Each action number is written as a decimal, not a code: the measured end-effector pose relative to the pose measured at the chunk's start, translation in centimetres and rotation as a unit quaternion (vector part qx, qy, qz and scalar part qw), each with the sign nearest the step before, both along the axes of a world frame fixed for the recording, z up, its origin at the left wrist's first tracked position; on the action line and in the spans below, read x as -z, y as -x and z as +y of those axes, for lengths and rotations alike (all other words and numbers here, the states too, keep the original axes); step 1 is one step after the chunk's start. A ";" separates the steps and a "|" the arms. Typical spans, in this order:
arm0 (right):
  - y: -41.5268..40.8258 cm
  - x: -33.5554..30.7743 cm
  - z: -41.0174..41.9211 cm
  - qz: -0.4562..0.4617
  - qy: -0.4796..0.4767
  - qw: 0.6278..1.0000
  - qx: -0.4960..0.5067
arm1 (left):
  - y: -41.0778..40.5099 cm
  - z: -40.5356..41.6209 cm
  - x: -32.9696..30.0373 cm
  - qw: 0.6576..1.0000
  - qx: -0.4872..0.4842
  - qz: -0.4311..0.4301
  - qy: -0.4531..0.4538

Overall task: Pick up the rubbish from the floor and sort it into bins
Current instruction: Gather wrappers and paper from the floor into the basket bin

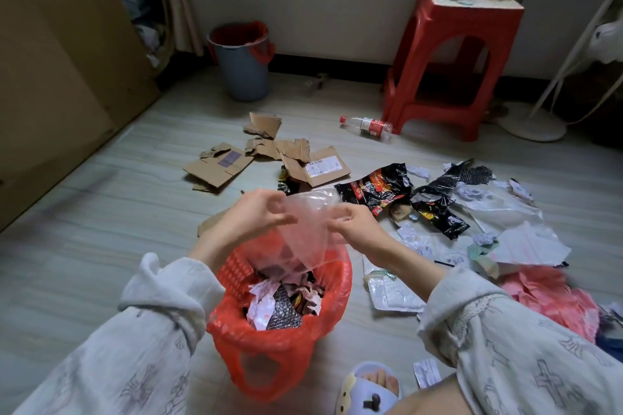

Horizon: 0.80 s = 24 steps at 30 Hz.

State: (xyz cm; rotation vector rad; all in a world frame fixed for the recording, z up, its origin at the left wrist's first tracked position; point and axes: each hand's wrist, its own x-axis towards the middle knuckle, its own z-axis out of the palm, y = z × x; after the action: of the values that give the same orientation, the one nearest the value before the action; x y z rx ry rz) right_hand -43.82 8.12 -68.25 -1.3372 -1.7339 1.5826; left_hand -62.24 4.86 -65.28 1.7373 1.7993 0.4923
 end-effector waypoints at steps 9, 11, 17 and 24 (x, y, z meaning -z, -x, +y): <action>1.3 -0.9 -1.9 -0.213 -0.272 0.913 -0.216 | 0.0 0.3 1.1 0.959 -0.191 -0.201 0.056; 1.3 -0.9 -1.9 -0.260 -0.300 0.891 -0.223 | 0.2 0.2 0.5 0.916 -0.156 -0.348 0.121; 1.2 -0.1 -1.3 -0.384 -0.395 0.798 -0.244 | 0.0 -0.2 0.0 0.818 -0.115 -0.531 0.189; 0.1 -0.6 -0.4 -0.273 -0.394 0.871 -0.108 | 0.9 -1.0 0.6 0.924 -0.064 -0.343 0.155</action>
State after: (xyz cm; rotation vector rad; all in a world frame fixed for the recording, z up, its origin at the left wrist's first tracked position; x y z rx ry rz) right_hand -43.92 7.70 -67.64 -1.2176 -2.5378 0.4126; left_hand -63.13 3.90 -65.89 1.0490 1.3824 0.7172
